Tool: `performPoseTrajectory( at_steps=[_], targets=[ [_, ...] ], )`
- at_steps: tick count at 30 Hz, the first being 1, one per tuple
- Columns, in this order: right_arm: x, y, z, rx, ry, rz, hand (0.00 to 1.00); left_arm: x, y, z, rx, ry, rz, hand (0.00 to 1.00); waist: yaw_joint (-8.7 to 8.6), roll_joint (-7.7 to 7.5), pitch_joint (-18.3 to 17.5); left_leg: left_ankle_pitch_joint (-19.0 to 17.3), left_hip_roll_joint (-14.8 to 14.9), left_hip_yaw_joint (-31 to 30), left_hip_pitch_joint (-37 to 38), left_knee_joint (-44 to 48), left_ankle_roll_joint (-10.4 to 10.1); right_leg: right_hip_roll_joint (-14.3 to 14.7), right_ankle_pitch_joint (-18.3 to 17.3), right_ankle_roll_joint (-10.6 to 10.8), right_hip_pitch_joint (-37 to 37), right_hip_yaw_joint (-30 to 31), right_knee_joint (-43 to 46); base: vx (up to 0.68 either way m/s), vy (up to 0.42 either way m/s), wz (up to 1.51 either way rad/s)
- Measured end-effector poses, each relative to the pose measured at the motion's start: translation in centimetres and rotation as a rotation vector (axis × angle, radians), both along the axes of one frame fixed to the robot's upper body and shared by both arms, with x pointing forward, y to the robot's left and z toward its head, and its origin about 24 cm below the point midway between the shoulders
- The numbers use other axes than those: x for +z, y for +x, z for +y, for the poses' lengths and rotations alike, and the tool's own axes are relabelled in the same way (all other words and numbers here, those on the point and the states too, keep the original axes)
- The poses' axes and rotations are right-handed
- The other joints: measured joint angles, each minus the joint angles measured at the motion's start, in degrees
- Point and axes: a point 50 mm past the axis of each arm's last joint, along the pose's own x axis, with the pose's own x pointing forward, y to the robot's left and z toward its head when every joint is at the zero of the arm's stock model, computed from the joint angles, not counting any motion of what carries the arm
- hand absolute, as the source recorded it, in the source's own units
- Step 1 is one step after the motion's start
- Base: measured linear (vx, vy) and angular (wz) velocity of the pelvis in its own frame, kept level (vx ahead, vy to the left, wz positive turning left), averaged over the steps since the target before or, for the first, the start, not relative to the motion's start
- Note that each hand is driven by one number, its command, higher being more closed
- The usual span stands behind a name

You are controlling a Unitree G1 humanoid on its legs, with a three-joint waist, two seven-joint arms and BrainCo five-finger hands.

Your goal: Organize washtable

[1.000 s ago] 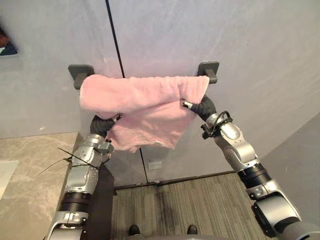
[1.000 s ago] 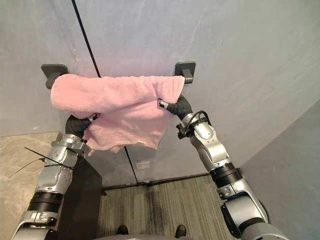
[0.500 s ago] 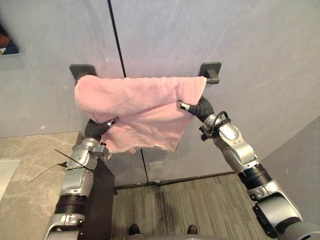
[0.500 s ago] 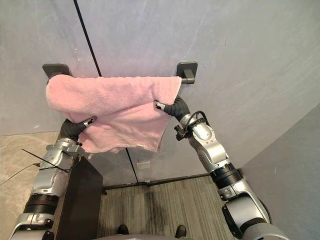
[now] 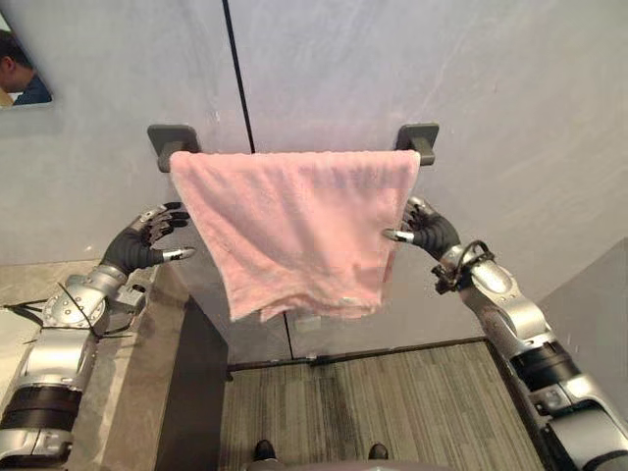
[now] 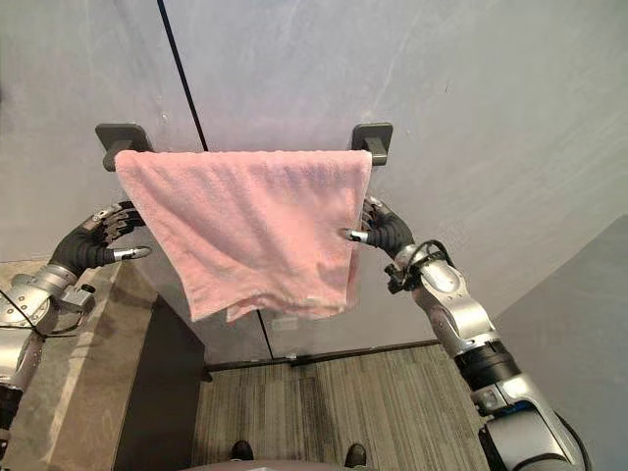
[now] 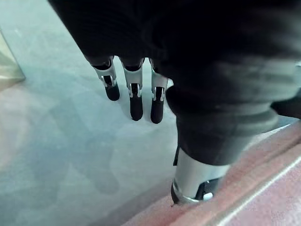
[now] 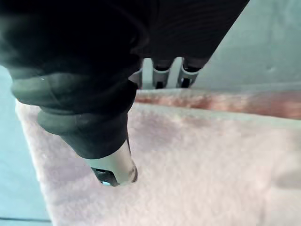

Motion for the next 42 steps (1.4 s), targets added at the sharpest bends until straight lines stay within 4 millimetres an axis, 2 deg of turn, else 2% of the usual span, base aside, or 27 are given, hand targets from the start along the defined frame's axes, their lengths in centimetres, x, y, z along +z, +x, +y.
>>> performPoseTrajectory(
  at_steps=[5,9,12,14,16,18,19,23,26,28,30,33,36,38,42],
  targets=[
    [0.1,-0.3,-1.8,-0.045,0.002,-0.006,0.0,0.5,-0.1,0.4,0.013,0.01,-0.014,0.0,-0.06,0.02,0.0,-0.3,0.0,0.1,0.0,0.0,-0.2,0.0,0.0,0.0,-0.1,0.1,0.0,0.0,0.0,0.0],
    [-0.1,-0.6,-2.6,-0.059,-0.018,0.006,0.0,1.5,-0.4,1.5,0.056,0.022,-0.055,0.0,-0.05,0.03,0.0,-0.3,0.0,0.2,-0.1,0.0,-0.2,0.0,0.0,0.0,-0.2,0.1,0.0,0.0,0.0,0.0],
    [0.3,-0.9,-4.1,-0.121,0.01,-0.003,0.0,2.7,-0.8,2.3,0.121,0.033,-0.122,0.0,0.03,0.07,0.0,-0.2,-0.1,0.2,-0.3,0.0,-0.3,0.0,0.0,0.0,-0.3,0.0,0.0,0.0,0.0,0.0],
    [1.7,-1.5,-6.5,-0.249,0.086,-0.072,0.0,4.5,-2.2,3.0,0.303,-0.037,-0.338,0.0,0.15,0.34,-0.2,0.0,-0.4,0.2,-0.3,0.0,0.1,0.0,0.0,0.1,-0.3,0.0,0.0,0.0,0.0,0.0],
    [3.0,-1.8,-8.0,-0.351,0.136,-0.136,0.0,5.4,-4.0,3.5,0.464,-0.12,-0.505,0.0,0.13,0.91,-0.8,0.0,-0.6,0.2,-0.1,0.0,0.1,-0.1,0.0,0.1,-0.2,0.1,0.0,0.0,0.0,0.0],
    [4.6,-2.3,-8.9,-0.454,0.164,-0.225,0.0,7.0,-6.4,3.2,0.623,-0.202,-0.718,0.0,-0.11,1.79,-1.4,0.0,-0.6,0.3,0.2,0.0,0.1,-0.2,-0.1,0.1,0.0,0.1,0.0,0.0,0.0,-0.02],
    [4.9,-2.4,-8.8,-0.46,0.164,-0.241,0.0,7.3,-6.7,3.0,0.639,-0.206,-0.751,0.0,-0.12,2.0,-1.6,0.0,-0.6,0.3,0.3,0.0,0.1,-0.1,-0.1,0.1,0.0,0.1,0.0,0.0,0.0,0.0],
    [6.6,-2.8,-6.5,-0.396,0.195,-0.336,0.0,9.8,-8.1,0.3,0.564,-0.191,-0.924,0.0,-0.12,3.78,-2.7,0.0,-0.6,0.5,1.2,0.0,0.0,-0.1,-0.5,0.2,0.8,0.0,0.0,-0.01,-0.001,-0.02],
    [8.3,-3.7,-3.2,-0.25,0.21,-0.431,0.0,11.2,-8.8,-3.2,0.37,-0.145,-0.987,0.0,-0.2,4.53,-3.3,-0.2,-0.6,0.5,1.2,0.0,-0.3,-0.1,-1.0,0.5,0.8,0.0,0.0,-0.02,-0.002,0.0],
    [9.0,-4.4,-0.8,-0.117,0.211,-0.478,0.0,11.2,-8.7,-5.5,0.207,-0.147,-0.961,0.0,-0.24,4.6,-3.4,-0.3,-0.5,0.4,1.2,0.0,-0.3,-0.1,-1.0,0.5,1.0,-0.1,-0.2,-0.03,0.0,0.08],
    [9.2,-5.1,2.2,0.051,0.203,-0.499,0.0,10.5,-8.3,-7.8,0.032,-0.187,-0.89,0.0,-0.21,4.34,-3.4,-0.3,-0.4,0.3,1.2,0.0,-0.2,-0.1,-1.0,0.5,1.2,-0.2,-0.2,-0.02,0.002,0.07],
    [9.0,-5.4,4.4,0.18,0.19,-0.494,0.0,9.5,-7.9,-9.3,-0.111,-0.239,-0.8,0.0,-0.2,3.89,-3.4,-0.4,-0.4,0.2,1.2,0.0,-0.2,-0.1,-1.0,0.5,1.3,-0.3,-0.2,0.0,0.001,0.01],
    [7.8,-5.8,6.8,0.329,0.179,-0.436,0.0,8.0,-7.5,-11.1,-0.296,-0.309,-0.657,0.0,-0.12,3.05,-3.4,-0.4,-0.4,0.0,1.0,0.0,-0.1,-0.1,-1.0,0.5,1.3,-0.4,-0.2,0.01,-0.003,0.04],
    [6.0,-5.8,8.3,0.414,0.163,-0.353,0.0,6.2,-7.1,-12.2,-0.39,-0.372,-0.535,0.0,-0.13,2.62,-3.2,-0.4,-0.6,-0.2,1.0,0.0,-0.1,-0.2,-1.0,0.6,1.3,-0.5,-0.1,0.03,-0.005,0.04],
    [2.3,-5.1,9.4,0.446,0.133,-0.17,0.0,2.4,-6.6,-13.3,-0.452,-0.478,-0.314,0.0,-0.09,2.16,-2.9,-0.3,-0.8,-0.4,0.5,0.0,-0.3,-0.3,-1.0,0.7,0.9,-0.5,0.0,0.03,-0.001,0.02]
  ],
)
